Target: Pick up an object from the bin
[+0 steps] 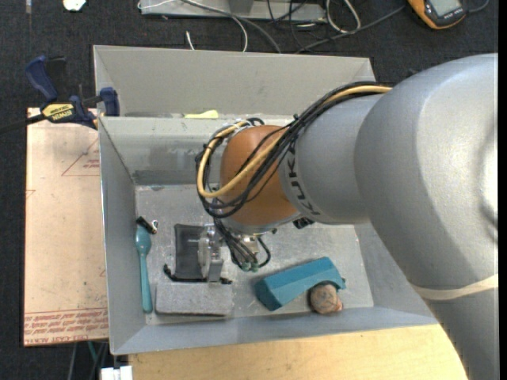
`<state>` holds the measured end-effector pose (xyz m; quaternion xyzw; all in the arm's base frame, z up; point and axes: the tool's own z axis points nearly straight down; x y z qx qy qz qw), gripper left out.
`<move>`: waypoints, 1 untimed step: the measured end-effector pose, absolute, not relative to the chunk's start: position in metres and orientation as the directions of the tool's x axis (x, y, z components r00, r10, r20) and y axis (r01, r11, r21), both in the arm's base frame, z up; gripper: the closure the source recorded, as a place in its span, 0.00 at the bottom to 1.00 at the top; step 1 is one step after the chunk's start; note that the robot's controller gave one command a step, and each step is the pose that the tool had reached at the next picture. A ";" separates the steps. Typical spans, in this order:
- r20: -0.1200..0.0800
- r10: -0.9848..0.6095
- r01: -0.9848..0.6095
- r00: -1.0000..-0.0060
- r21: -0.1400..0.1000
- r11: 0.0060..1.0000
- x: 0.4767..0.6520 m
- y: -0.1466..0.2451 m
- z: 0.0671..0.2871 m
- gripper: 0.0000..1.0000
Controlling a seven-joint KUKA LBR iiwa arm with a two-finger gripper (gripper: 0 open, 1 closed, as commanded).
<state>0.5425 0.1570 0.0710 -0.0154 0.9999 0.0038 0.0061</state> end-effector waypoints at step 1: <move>-0.027 -0.029 -0.029 -0.999 0.010 1.000 0.546 0.157 0.073 0.00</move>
Offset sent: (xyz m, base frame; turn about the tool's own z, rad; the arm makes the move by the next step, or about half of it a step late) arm 0.0000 0.0000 0.0000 0.0000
